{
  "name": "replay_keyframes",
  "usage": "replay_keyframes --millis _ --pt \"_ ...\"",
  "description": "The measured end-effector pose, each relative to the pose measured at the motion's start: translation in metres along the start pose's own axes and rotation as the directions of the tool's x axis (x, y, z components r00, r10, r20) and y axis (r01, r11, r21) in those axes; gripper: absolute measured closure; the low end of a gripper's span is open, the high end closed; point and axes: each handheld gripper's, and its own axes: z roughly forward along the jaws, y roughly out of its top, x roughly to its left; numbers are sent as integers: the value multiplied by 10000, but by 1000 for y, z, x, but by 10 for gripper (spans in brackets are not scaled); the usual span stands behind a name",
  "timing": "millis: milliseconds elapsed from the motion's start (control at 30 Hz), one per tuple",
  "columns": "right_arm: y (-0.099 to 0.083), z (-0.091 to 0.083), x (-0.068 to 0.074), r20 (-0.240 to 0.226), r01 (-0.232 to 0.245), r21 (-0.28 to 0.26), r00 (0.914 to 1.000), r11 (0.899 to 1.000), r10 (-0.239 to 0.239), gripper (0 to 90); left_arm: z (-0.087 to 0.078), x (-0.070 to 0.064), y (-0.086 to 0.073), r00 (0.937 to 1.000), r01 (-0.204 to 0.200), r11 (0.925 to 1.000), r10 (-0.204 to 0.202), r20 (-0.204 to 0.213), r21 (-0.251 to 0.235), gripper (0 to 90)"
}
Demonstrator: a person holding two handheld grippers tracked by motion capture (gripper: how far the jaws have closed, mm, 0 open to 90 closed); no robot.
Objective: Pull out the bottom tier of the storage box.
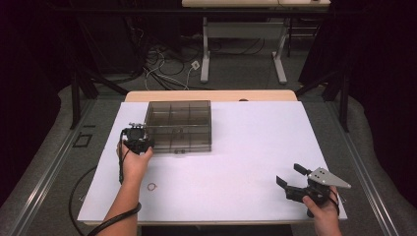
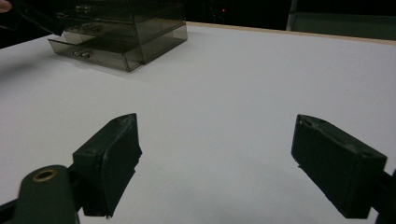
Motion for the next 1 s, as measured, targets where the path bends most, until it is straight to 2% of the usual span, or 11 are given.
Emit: replay_keyframes --millis 300,1000 --pt "0 0 1 -25 -17 63 10000 10000 17 147 5 4 0 9992 377 9988 -381 134 305 763" --pt "0 1 1 -76 17 20 10000 10000 -17 147 13 4 1 9978 662 9952 -665 17 718 847"
